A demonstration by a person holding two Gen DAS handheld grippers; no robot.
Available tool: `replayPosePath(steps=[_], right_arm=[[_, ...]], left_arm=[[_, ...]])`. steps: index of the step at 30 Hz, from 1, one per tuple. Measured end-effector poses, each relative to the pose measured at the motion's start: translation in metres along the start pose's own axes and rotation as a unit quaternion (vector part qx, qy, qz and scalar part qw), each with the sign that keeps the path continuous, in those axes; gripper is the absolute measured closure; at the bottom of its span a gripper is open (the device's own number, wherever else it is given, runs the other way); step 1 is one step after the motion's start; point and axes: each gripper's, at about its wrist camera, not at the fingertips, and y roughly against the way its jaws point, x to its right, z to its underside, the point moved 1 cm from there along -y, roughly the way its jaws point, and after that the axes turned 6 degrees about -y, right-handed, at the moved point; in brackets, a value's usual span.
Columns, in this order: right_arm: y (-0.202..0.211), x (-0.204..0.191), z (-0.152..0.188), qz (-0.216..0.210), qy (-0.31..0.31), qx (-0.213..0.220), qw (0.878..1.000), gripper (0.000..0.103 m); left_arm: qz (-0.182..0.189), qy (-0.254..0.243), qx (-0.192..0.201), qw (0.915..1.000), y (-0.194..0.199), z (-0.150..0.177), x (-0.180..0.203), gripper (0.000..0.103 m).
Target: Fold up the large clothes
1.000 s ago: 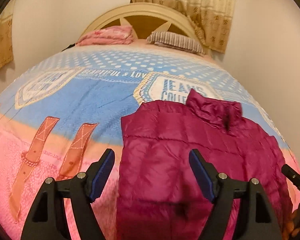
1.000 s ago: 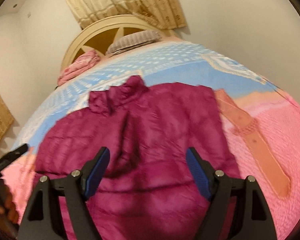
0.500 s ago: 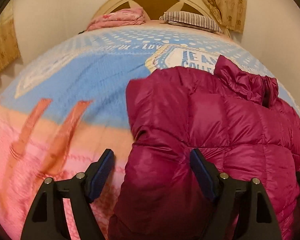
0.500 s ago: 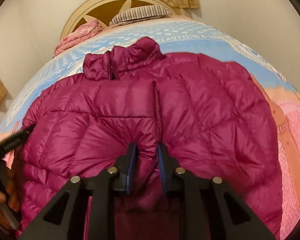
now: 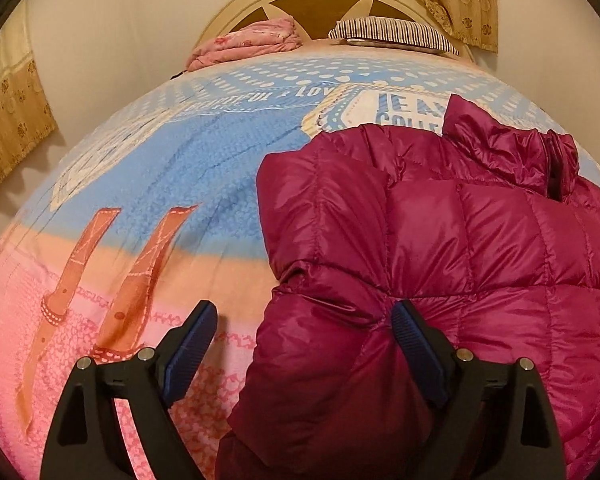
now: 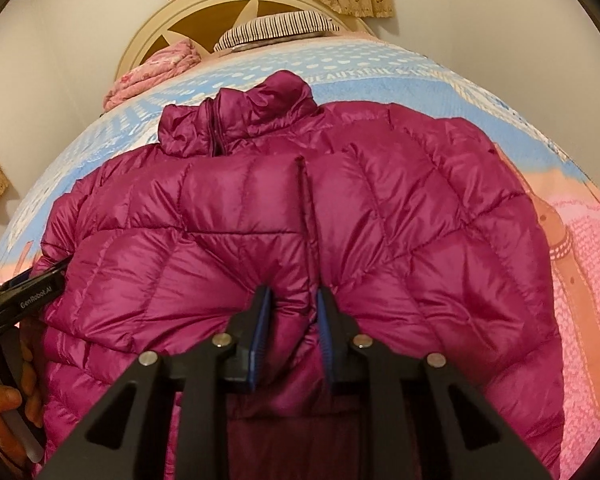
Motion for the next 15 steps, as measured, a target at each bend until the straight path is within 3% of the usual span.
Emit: replayPosePath(steps=[6, 9, 15], right_arm=[[0.031, 0.008, 0.002, 0.012, -0.006, -0.002, 1.000, 0.071], [0.054, 0.007, -0.008, 0.018, -0.012, 0.036, 0.999, 0.069], [0.042, -0.050, -0.038, 0.019, 0.069, 0.060, 0.996, 0.068]], left_arm=[[-0.001, 0.001, 0.000, 1.0000, -0.001, -0.001, 0.000, 0.012], [-0.007, -0.003, 0.001, 1.0000, 0.000, -0.001, 0.002, 0.012], [-0.008, -0.001, 0.004, 1.0000, 0.002, -0.001, 0.002, 0.012]])
